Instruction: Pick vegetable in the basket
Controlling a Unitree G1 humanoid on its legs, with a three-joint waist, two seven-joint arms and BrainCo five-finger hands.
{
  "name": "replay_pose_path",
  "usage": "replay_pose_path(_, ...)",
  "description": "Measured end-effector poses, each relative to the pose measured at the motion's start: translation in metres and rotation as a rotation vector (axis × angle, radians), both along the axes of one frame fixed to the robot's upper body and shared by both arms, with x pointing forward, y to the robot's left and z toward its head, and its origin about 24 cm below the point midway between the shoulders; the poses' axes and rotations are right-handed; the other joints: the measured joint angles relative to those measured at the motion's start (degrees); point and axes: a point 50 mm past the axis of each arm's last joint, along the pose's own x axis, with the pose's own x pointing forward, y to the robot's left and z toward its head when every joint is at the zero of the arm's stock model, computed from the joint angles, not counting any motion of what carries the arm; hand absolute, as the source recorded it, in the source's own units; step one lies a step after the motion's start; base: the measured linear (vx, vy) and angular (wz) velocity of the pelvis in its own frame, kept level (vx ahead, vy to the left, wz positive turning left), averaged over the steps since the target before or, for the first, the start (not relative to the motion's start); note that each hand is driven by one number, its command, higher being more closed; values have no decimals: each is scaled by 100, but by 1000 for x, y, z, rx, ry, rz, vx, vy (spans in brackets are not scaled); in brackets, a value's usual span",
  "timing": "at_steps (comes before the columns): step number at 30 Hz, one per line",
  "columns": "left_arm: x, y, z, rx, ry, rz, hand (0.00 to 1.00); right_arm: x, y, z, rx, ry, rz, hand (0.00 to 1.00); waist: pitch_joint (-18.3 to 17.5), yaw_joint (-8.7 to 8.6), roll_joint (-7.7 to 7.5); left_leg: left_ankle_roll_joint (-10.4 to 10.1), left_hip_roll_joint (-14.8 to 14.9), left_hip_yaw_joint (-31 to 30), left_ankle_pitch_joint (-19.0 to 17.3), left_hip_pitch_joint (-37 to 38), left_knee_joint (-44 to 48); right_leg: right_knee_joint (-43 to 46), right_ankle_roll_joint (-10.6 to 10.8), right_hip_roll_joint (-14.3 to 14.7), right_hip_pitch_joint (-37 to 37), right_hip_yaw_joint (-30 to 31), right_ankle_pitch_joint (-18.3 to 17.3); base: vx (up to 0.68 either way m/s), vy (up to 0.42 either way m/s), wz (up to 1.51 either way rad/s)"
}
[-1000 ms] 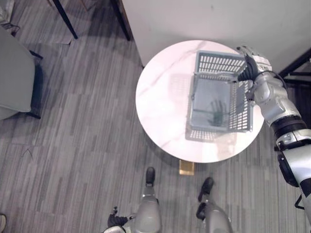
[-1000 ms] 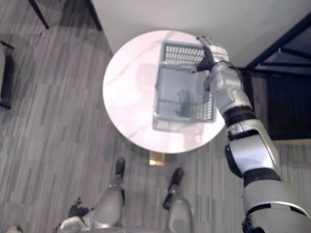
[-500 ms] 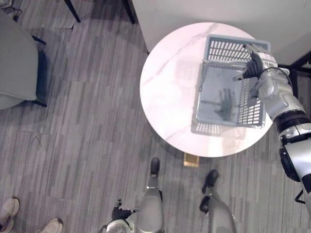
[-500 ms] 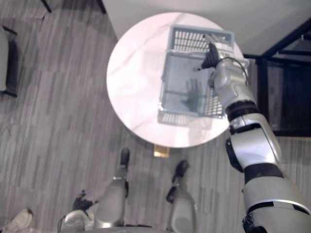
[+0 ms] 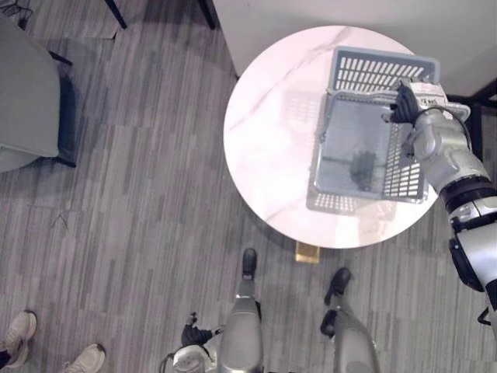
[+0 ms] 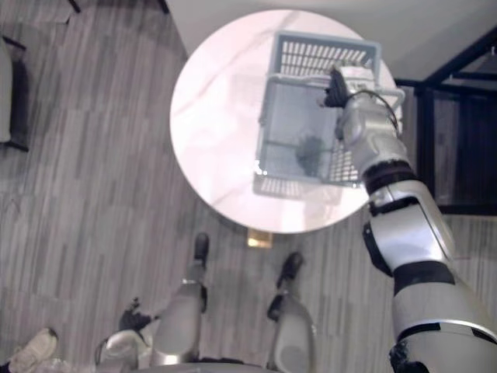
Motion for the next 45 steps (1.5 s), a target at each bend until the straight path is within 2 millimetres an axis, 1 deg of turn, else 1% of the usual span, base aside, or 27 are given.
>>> replay_pose_path(5, 2, 0, 1, 10, -3, 7, 0, -2, 2, -7, -40, -5, 12, 100, 0, -1, 0, 0, -4, 4, 0, 10, 1, 7, 0, -3, 0, 14, 0, 0, 0, 0)
replay_pose_path(8, 2, 0, 1, 12, -1, 8, 0, -5, 8, -13, -61, -3, 40, 100, 0, 1, -1, 0, -3, 22, 0, 76, 1, 27, 0, -4, 32, 50, 0, 10, 11, -5)
replay_pose_path(10, 2, 1, 1, 13, 3, 9, 0, -8, 22, -24, -104, 19, 103, 100, -1, -8, -1, 0, -1, 38, 0, 174, 1, 42, 0, -6, 89, 92, 0, 2, 12, -7)
replay_pose_path(11, 2, 1, 1, 13, 3, 9, 0, -9, 23, -26, -110, 23, 111, 100, -1, -15, -1, 0, 1, 38, -1, 183, 0, 42, 0, -4, 100, 92, 0, 2, 23, -4)
replay_pose_path(13, 2, 1, 0, 11, 8, 19, 0, -13, 38, -36, -171, 52, 174, 100, -4, -30, -7, -2, 16, 62, -4, 276, 0, 43, 0, 9, 171, 117, 0, 3, 24, -4)
replay_pose_path(17, 0, 3, -1, 4, 21, 38, 0, -20, 61, -49, -233, 100, 284, 100, -21, -31, -38, -10, 47, 135, -12, 476, -2, 36, 0, 39, 333, 191, 0, 4, 24, -8)
replay_pose_path(19, 0, 4, 0, 7, 24, 40, 0, -24, 71, -46, -244, 94, 343, 100, -45, -39, -81, -14, 67, 169, -15, 550, -3, 36, 0, 57, 379, 232, 1, 5, 22, -7)
replay_pose_path(21, -3, 8, -1, 16, 39, 45, 0, -29, 80, -42, -248, 69, 395, 100, -119, -102, -156, -14, 77, 169, -15, 603, -3, -3, 1, 75, 449, 237, 4, 4, 17, -1)
replay_pose_path(22, -5, 10, -1, 23, 45, 46, 0, -31, 84, -41, -251, 61, 420, 100, -168, -130, -231, -16, 83, 185, -17, 650, -3, -19, 1, 82, 495, 250, 10, 13, 30, -2)
replay_pose_path(23, -6, 12, -1, 25, 50, 50, 0, -32, 85, -41, -249, 59, 427, 100, -192, -152, -273, -20, 85, 187, -20, 680, -3, -27, 1, 84, 532, 250, 10, 21, 32, -6)
replay_pose_path(25, -13, 17, -3, 30, 76, 67, 0, -35, 87, -47, -243, 70, 448, 100, -446, -165, -445, -29, 92, 273, -37, 743, -3, -40, 4, 90, 543, 321, 12, 34, 38, -13)
replay_pose_path(26, -15, 19, -4, 30, 84, 73, 0, -37, 88, -50, -241, 75, 454, 100, -511, -164, -480, -29, 95, 299, -50, 769, -3, -42, 4, 93, 550, 349, 12, 43, 40, -15)
replay_pose_path(27, -20, 21, -5, 31, 104, 75, 0, -40, 86, -55, -239, 86, 458, 100, -668, -194, -527, -28, 94, 314, -59, 789, -3, -57, 8, 95, 567, 362, 14, 27, 25, -6)
replay_pose_path(28, -21, 22, -6, 30, 110, 69, 0, -44, 82, -60, -245, 95, 460, 100, -760, -225, -539, -22, 92, 313, -65, 838, -4, -85, 14, 96, 631, 361, 18, 45, 38, -3)
replay_pose_path(30, -22, 23, -6, 32, 115, 65, 0, -51, 79, -64, -245, 97, 470, 100, -804, -289, -545, -28, 97, 344, -98, 990, -5, -116, 18, 104, 770, 390, 19, 12, 33, -6)
replay_pose_path(31, -25, 22, -7, 34, 124, 55, 0, -58, 74, -69, -231, 99, 475, 100, -947, -320, -540, -27, 101, 375, -118, 991, -8, -130, 21, 111, 758, 412, 18, -12, 26, -12)
replay_pose_path(33, -30, 22, -8, 41, 141, 34, 0, -67, 66, -77, -193, 116, 481, 100, -1092, -329, -540, -45, 103, 485, -149, 1058, -16, -146, 26, 122, 753, 531, 21, 7, 18, -24)
replay_pose_path(35, -37, 20, -10, 32, 158, 28, 0, -78, 56, -93, -165, 162, 479, 100, -1276, -399, -511, -53, 97, 528, -176, 1104, -16, -149, 29, 119, 769, 576, 18, 14, 14, -17)
replay_pose_path(37, -40, 20, -11, 39, 169, 13, 0, -87, 48, -109, -154, 218, 472, 100, -1331, -450, -513, -58, 99, 591, -212, 1187, -17, -161, 45, 124, 817, 622, 7, 22, 15, -11)
replay_pose_path(38, -43, 20, -12, 46, 179, 0, 0, -97, 37, -125, -126, 266, 446, 100, -1414, -486, -509, -64, 91, 618, -243, 1201, -14, -192, 59, 124, 826, 669, 1, 18, 14, -10)
replay_pose_path(39, -43, 20, -12, 47, 181, -2, 0, -99, 34, -128, -117, 273, 437, 100, -1429, -490, -507, -65, 88, 621, -245, 1201, -12, -199, 62, 124, 827, 677, 2, 22, 15, -7)
replay_pose_path(40, -45, 19, -12, 43, 185, -3, 0, -104, 25, -136, -94, 298, 411, 100, -1463, -501, -502, -61, 79, 632, -253, 1202, -10, -211, 66, 118, 827, 695, 4, 37, 19, -4)
replay_pose_path(43, -48, 19, -13, 32, 194, -8, 0, -122, 1, -159, -40, 375, 329, 100, -1475, -622, -491, -56, 65, 687, -273, 1245, -3, -216, 44, 108, 834, 749, 28, 31, 16, -8)
replay_pose_path(45, -51, 18, -14, 29, 201, -7, 0, -131, -11, -169, -19, 412, 283, 100, -1479, -632, -483, -57, 62, 811, -309, 1355, -2, -216, 45, 114, 850, 872, 31, 43, 14, -26)
